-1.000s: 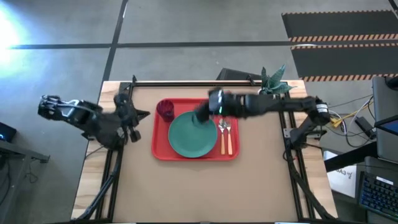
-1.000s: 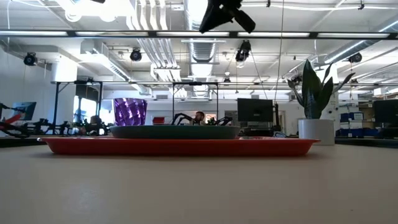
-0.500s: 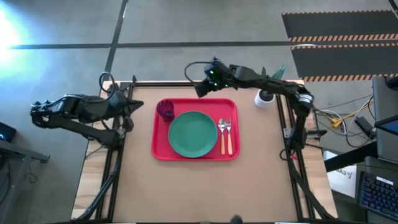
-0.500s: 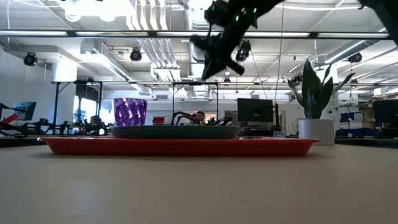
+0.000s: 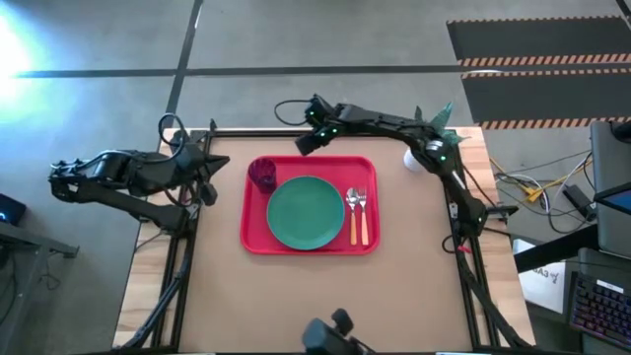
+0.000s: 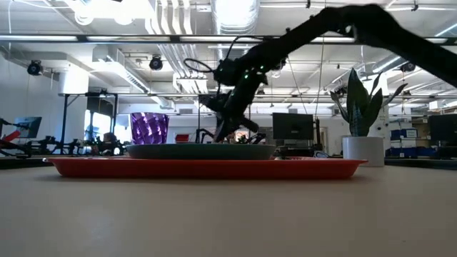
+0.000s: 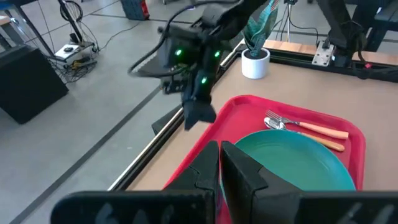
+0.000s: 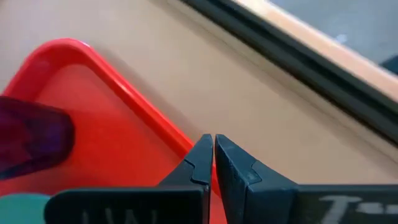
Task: Pick and place plate/cup/fork/spoon on tray
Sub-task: Move the orange tray to the center of the table
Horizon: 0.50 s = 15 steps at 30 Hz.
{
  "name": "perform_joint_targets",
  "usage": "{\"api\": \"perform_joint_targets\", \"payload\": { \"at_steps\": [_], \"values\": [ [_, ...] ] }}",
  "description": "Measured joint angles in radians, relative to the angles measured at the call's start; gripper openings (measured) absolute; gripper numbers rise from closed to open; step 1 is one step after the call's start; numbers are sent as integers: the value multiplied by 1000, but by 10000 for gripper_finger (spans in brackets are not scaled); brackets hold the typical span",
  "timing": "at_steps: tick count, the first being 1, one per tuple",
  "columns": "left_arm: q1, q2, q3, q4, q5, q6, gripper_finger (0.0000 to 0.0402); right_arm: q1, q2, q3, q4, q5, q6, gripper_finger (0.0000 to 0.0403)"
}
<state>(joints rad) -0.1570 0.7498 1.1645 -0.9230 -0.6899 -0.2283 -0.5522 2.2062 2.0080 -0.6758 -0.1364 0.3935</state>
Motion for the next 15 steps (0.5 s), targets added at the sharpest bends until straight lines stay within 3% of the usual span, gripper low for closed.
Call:
{"api": "perform_joint_targets", "payload": {
  "at_steps": [3,9,15],
  "values": [
    [0,0,0,0,0,0,0,0,87,90,-1,-51,-2,8],
    [0,-5,0,0,1,0,0,11,207,247,-55,-55,-2,8],
    [0,-12,0,-1,2,0,0,20,246,292,-105,-52,-2,8]
  ]
}}
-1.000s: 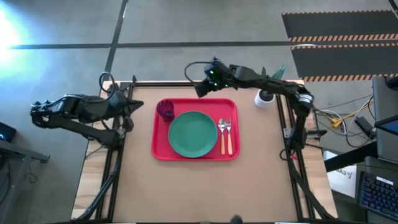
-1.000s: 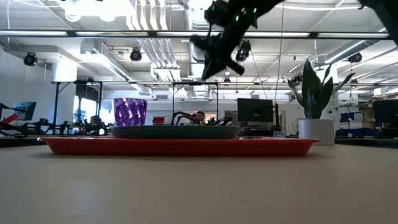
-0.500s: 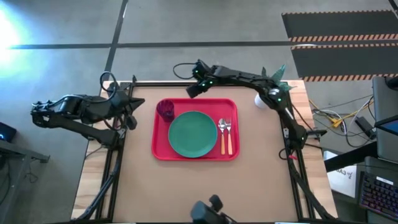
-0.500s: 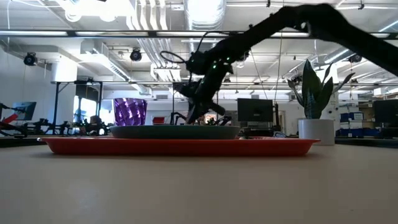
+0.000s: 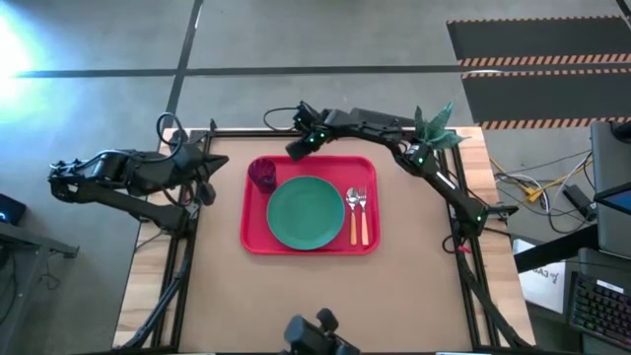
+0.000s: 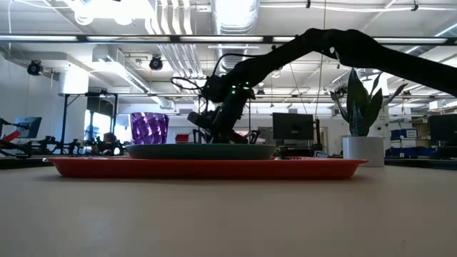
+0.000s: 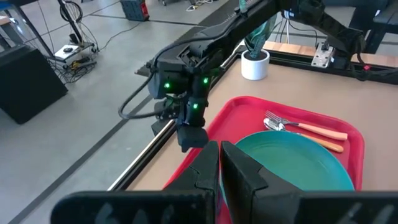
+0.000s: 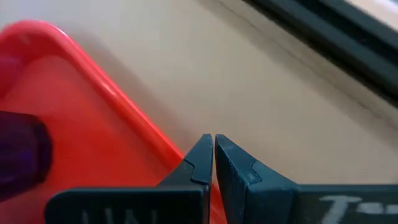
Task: Pick and place plate/cup/fork/spoon on tray
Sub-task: Move the orange tray to the center of the table
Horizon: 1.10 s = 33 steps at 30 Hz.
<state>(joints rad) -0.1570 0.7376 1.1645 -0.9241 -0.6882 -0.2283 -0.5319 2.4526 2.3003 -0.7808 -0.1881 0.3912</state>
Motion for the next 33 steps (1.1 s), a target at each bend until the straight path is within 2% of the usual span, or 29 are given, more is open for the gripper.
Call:
{"api": "perform_joint_targets", "payload": {
  "at_steps": [20,24,33],
  "values": [
    [0,-5,-6,-1,27,-1,0,66,-2,-23,-24,39,-8,8],
    [0,-5,-6,-1,29,-1,0,94,-3,-23,-51,84,-7,8],
    [0,-5,-6,-1,32,-4,0,141,-3,-25,-63,84,-6,8]
  ]
}}
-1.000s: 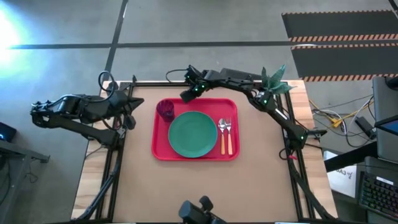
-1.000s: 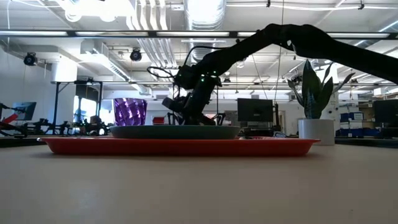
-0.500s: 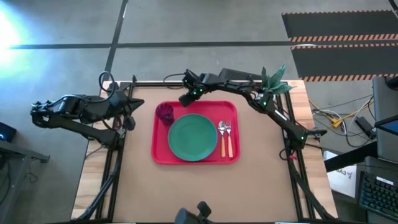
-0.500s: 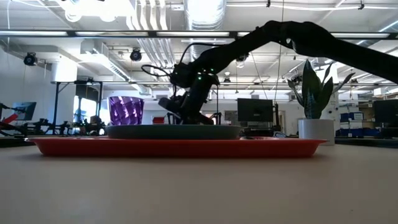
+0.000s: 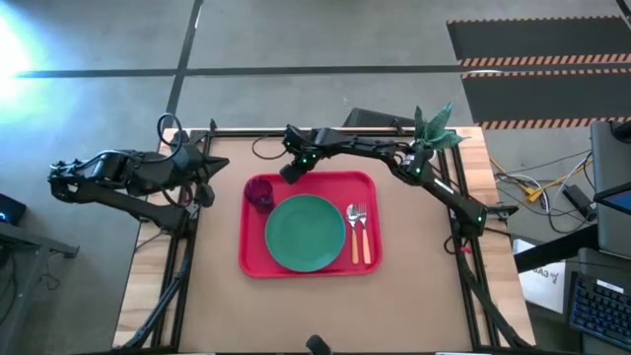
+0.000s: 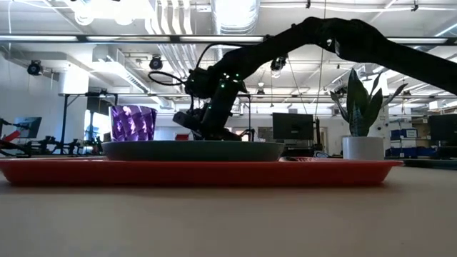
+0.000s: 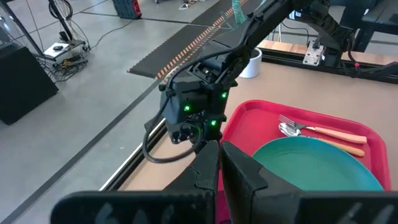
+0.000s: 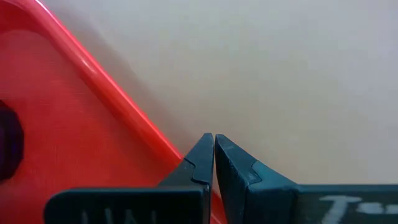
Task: Pick and place plate/cup/fork/spoon on tray
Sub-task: Move the orange tray to the center of the table
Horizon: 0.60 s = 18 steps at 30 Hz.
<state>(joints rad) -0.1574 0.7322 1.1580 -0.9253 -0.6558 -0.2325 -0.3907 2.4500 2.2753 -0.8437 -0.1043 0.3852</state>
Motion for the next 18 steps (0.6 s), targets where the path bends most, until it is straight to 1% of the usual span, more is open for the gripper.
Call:
{"api": "perform_joint_targets", "payload": {
  "at_steps": [3,6,13,18],
  "values": [
    [0,0,0,0,12,0,0,13,0,-2,-1,10,8,8],
    [0,0,0,0,30,-1,0,25,0,-2,-14,50,10,8],
    [-1,0,-1,-1,35,-19,0,33,0,-6,-65,80,15,8],
    [-1,0,-2,-1,45,-19,0,37,0,-6,-71,85,15,8]
  ]
}}
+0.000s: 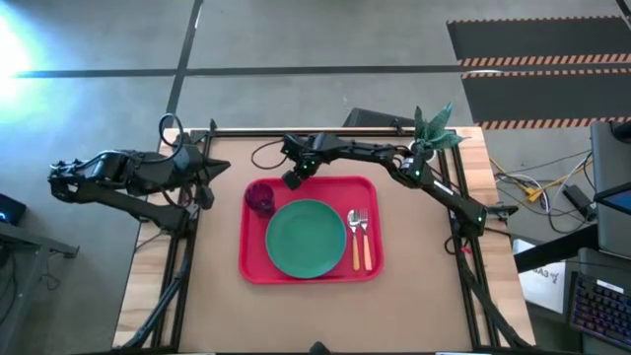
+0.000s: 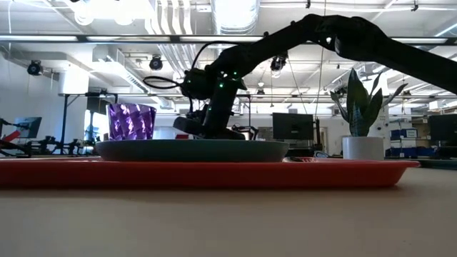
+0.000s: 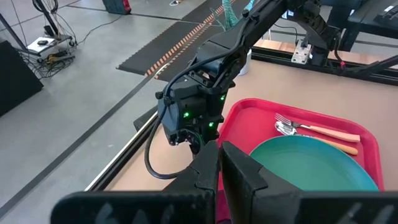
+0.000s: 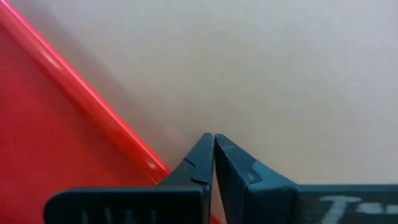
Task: Pick and place plate/cup/fork/spoon on tray
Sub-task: Move the orange tray to the center of the table
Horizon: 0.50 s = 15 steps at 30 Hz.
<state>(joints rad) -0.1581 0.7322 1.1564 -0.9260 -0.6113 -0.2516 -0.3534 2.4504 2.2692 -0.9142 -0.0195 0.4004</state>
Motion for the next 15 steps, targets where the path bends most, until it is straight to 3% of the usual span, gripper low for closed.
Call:
{"api": "perform_joint_targets", "payload": {
  "at_steps": [15],
  "values": [
    [1,-1,0,-7,4,0,0,15,-2,0,-7,24,5,8]
  ]
}}
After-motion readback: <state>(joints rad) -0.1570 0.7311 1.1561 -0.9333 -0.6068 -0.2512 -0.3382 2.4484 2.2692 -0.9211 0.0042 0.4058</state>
